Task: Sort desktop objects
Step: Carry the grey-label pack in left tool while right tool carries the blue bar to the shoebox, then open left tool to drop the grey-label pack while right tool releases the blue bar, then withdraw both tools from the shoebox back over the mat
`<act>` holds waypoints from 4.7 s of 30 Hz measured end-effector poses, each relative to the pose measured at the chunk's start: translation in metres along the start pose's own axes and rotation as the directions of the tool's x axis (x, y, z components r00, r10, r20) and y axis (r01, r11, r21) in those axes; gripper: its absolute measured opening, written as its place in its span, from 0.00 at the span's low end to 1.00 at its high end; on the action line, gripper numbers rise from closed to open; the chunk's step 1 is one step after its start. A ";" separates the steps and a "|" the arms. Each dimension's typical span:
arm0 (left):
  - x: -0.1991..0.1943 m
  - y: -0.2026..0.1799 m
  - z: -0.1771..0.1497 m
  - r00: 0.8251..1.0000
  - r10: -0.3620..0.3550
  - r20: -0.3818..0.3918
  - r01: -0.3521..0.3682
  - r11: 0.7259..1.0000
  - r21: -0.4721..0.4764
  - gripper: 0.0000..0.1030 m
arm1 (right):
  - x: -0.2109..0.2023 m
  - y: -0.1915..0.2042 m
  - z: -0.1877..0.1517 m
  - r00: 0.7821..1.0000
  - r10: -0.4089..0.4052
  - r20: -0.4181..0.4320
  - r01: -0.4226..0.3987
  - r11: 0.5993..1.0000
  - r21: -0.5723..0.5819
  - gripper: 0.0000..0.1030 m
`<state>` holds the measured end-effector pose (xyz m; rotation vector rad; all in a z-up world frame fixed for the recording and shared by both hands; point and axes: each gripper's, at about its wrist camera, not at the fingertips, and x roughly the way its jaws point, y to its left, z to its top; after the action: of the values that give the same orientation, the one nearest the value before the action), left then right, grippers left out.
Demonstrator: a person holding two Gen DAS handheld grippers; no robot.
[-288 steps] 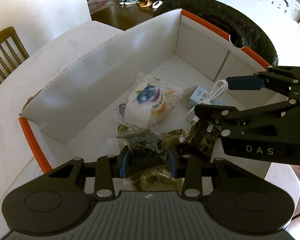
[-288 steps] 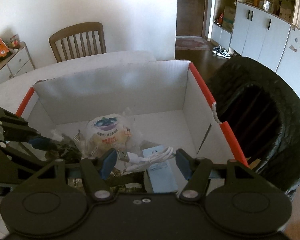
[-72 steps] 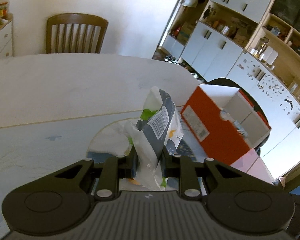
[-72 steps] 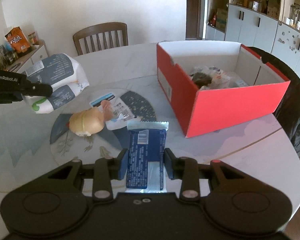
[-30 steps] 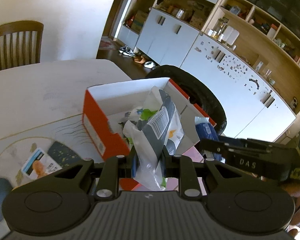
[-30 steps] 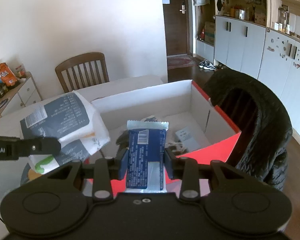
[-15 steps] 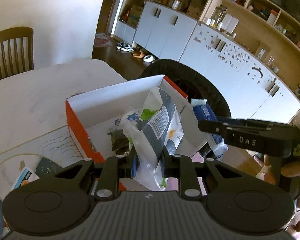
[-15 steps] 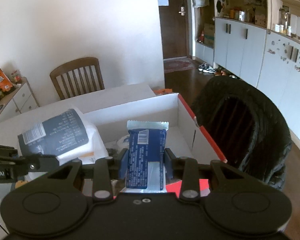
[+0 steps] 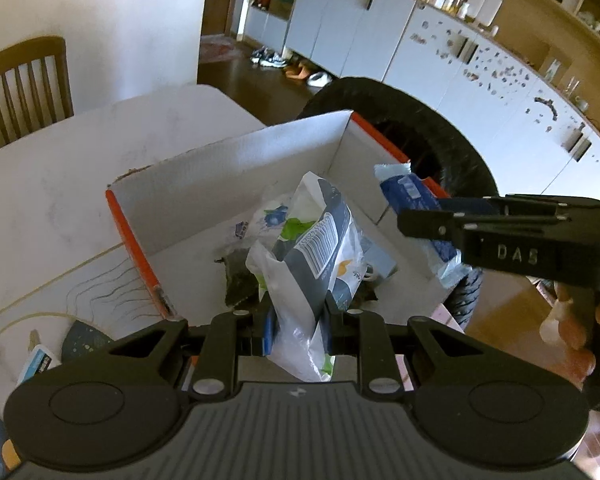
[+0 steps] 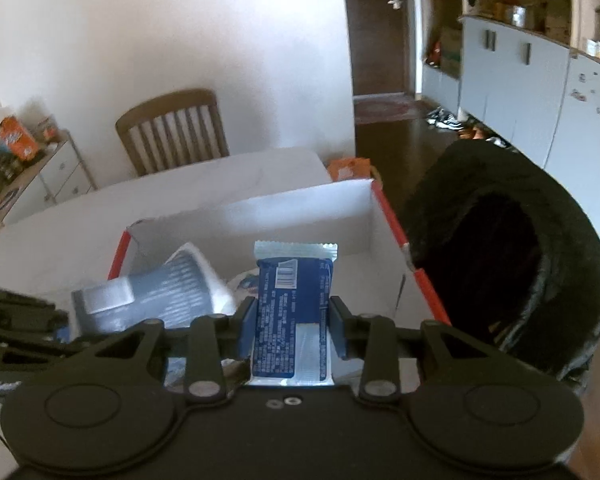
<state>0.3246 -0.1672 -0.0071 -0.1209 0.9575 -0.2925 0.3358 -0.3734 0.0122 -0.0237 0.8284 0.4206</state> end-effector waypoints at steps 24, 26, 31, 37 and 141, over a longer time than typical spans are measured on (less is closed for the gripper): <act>0.057 -0.006 0.009 0.992 0.043 -0.116 -0.046 0.999 -0.022 0.20 | 0.072 -0.016 -0.008 0.983 -0.046 -0.177 0.033 0.997 -0.073 0.36; 0.058 -0.006 0.009 0.992 0.043 -0.117 -0.047 0.999 -0.026 0.20 | 0.074 -0.016 -0.009 0.982 -0.043 -0.183 0.030 0.997 -0.075 0.37; 0.058 -0.004 0.007 0.993 0.036 -0.116 -0.039 0.999 -0.026 0.21 | 0.075 -0.018 -0.010 0.981 -0.039 -0.189 0.026 0.997 -0.069 0.37; 0.056 -0.003 0.004 0.992 0.018 -0.124 -0.021 0.999 -0.024 0.26 | 0.072 -0.018 -0.009 0.982 -0.032 -0.185 0.022 0.998 -0.055 0.44; -0.120 0.166 -0.161 0.973 0.170 0.158 -0.151 0.981 -0.122 1.00 | -0.004 0.244 -0.068 0.989 0.117 0.089 -0.106 0.988 -0.115 0.97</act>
<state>0.1597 0.0311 -0.0425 -0.1644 0.8105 -0.0787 0.1945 -0.1633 0.0033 -0.0591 0.7131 0.5689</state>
